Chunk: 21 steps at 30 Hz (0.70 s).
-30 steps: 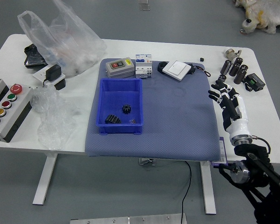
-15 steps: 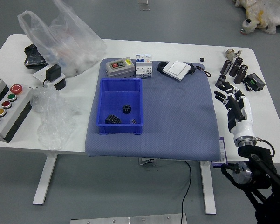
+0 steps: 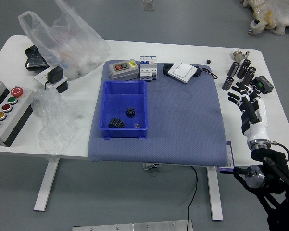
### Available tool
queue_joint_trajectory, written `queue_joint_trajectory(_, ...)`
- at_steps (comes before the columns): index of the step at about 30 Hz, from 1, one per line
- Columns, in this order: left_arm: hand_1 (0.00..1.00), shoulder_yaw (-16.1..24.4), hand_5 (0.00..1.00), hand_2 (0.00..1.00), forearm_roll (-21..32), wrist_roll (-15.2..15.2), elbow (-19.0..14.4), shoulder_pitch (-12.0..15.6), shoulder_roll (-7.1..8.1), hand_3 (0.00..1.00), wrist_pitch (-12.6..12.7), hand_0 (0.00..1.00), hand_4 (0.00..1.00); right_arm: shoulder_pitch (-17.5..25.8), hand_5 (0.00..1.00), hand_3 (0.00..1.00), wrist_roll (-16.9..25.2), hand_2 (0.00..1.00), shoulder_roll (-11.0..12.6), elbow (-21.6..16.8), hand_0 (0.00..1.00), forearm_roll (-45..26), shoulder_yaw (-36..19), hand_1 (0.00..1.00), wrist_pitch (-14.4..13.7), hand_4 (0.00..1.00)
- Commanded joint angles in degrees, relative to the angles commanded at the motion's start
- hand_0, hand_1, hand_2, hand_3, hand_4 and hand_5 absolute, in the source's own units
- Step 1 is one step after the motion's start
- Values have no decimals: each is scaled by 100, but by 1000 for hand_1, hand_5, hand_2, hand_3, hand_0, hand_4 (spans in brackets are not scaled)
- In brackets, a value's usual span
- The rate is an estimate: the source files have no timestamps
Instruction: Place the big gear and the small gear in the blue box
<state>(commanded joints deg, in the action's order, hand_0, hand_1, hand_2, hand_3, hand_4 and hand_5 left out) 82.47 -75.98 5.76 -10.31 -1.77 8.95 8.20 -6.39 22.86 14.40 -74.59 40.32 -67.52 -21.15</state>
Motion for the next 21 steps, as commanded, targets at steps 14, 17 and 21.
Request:
queue_joint_trajectory(14, 578, -46, 275, 550, -18, 3, 0, -79, 9, 677, 2, 626, 713, -15, 498, 647, 27, 653, -21, 54, 666, -56, -108, 600, -9, 752)
queue_joint_trajectory(17, 578, -72, 275, 550, -23, 9, 0, -106, 12, 677, -1, 626, 713, -29, 498, 647, 26, 653, -24, 55, 666, -60, -112, 600, -9, 752)
queue_joint_trajectory(21, 578, -119, 276, 549, -8, 3, 0, -140, 15, 676, -2, 626, 713, -52, 499, 647, 28, 653, -29, 54, 665, -60, -138, 600, -11, 753)
